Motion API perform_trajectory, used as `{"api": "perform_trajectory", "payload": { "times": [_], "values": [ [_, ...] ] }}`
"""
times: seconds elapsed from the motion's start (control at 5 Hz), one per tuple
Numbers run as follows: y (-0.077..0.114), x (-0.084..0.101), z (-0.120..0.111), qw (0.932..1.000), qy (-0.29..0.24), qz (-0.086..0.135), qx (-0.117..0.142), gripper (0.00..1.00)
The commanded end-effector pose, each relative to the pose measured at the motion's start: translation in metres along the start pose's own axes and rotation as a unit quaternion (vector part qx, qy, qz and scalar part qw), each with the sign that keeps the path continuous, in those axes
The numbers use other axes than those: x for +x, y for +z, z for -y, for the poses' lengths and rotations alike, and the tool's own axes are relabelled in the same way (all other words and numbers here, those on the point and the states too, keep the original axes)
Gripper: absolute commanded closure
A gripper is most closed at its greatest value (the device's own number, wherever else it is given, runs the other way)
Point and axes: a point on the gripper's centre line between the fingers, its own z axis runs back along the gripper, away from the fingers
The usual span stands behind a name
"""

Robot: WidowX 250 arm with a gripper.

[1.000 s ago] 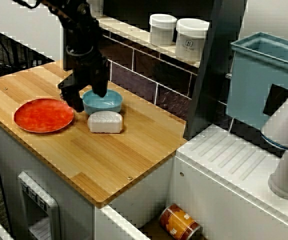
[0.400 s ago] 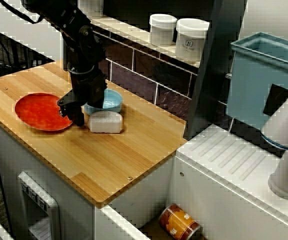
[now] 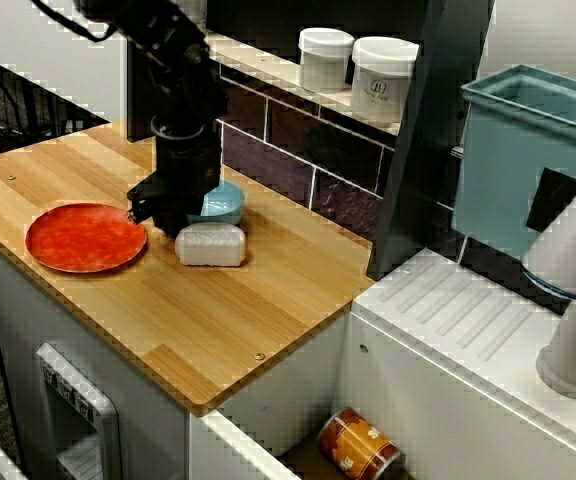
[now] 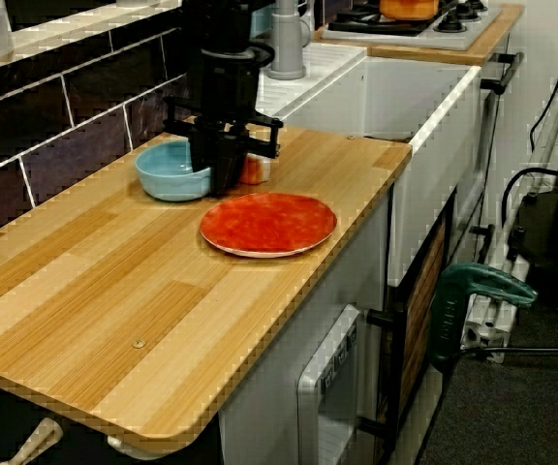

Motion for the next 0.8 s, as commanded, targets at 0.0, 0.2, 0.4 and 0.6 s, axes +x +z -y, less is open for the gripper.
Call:
{"api": "perform_trajectory", "payload": {
  "times": [0.0,0.2,0.4,0.6],
  "values": [
    [0.026,-0.016,-0.019,0.9997,0.016,0.017,0.004,1.00],
    [0.031,-0.035,-0.017,0.9987,0.035,0.036,0.000,1.00],
    [0.030,-0.039,-0.010,0.9986,0.043,0.030,0.006,1.00],
    [0.025,-0.054,0.002,0.9971,0.069,0.018,0.028,1.00]
  ]
}}
